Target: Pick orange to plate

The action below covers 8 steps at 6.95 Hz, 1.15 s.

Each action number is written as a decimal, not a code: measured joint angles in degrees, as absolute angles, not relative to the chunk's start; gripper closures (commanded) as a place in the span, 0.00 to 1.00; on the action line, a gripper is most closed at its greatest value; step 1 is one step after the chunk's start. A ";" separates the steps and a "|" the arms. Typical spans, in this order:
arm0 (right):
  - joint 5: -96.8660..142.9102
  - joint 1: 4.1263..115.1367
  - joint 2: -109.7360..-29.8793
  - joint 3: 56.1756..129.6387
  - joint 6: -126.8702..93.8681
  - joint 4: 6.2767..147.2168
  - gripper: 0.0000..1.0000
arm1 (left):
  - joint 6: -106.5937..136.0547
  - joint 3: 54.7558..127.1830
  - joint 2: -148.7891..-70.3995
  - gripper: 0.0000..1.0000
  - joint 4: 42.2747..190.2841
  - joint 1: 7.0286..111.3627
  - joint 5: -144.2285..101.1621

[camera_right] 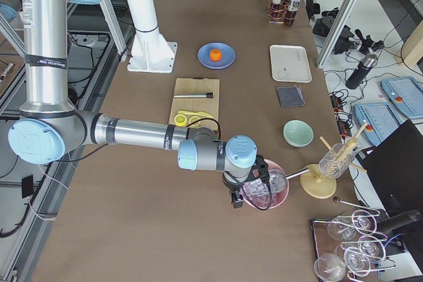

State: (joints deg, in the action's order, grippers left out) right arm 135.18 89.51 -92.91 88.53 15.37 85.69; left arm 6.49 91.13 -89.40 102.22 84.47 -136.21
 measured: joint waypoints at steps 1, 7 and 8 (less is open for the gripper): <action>135.16 89.48 -92.86 88.56 15.46 85.89 0.00 | 6.42 91.13 -89.60 0.03 101.19 85.50 -139.28; 132.68 92.41 -86.56 88.40 22.16 99.85 0.00 | 5.07 92.90 -92.97 0.03 91.69 87.37 -144.22; 132.53 92.51 -86.39 88.37 22.04 100.03 0.00 | 2.91 93.27 -93.20 0.03 89.68 87.41 -144.20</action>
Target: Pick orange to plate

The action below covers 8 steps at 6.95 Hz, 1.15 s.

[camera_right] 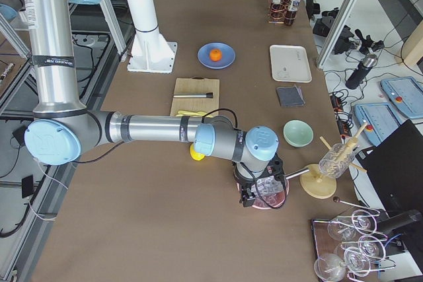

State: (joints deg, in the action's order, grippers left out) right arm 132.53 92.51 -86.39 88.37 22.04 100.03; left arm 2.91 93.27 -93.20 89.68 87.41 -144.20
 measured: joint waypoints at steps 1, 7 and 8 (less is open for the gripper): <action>132.48 92.53 -86.32 88.36 21.92 100.08 0.00 | 0.33 93.69 -93.39 0.03 86.78 88.02 -143.85; 131.99 92.39 -86.93 88.78 22.22 100.13 0.00 | -4.00 95.86 -90.06 0.03 83.27 90.28 -132.28; 131.90 92.47 -86.91 89.06 22.23 100.05 0.00 | -3.86 95.49 -89.96 0.03 83.32 90.25 -132.04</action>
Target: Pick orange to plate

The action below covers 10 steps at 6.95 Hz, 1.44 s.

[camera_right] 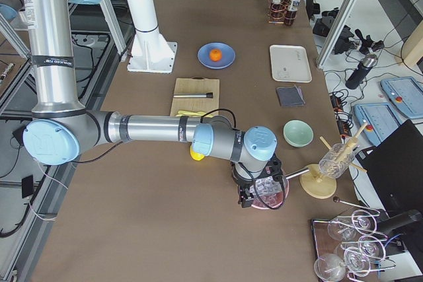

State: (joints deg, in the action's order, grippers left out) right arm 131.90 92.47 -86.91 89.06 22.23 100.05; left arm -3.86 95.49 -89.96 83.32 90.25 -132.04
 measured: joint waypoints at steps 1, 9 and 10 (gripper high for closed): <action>131.84 92.50 -86.72 89.30 22.16 99.98 0.00 | -3.63 95.31 -89.93 0.03 83.39 90.24 -132.03; 130.30 92.42 -86.58 90.22 21.56 100.09 0.00 | -3.81 94.76 -89.83 0.03 84.90 90.00 -132.25; 130.04 92.39 -86.58 90.30 21.57 100.10 0.00 | -3.66 94.88 -89.84 0.03 84.90 90.00 -132.26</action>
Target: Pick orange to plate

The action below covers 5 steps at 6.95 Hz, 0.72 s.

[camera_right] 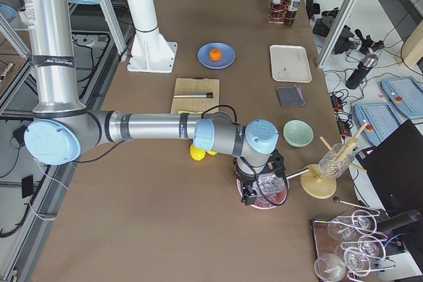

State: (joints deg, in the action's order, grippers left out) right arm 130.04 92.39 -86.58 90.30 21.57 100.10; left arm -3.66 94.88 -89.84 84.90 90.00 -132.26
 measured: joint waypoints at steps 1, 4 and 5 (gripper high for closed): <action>129.95 92.38 -86.59 90.38 21.56 100.10 0.00 | -3.60 94.88 -89.91 0.03 84.90 90.00 -132.25; 129.92 92.37 -87.08 91.32 21.53 100.18 0.00 | -3.54 94.61 -90.07 0.03 84.94 90.00 -132.19; 130.08 92.37 -86.94 91.54 21.53 100.18 0.00 | -3.54 94.60 -90.22 0.03 84.97 90.00 -132.21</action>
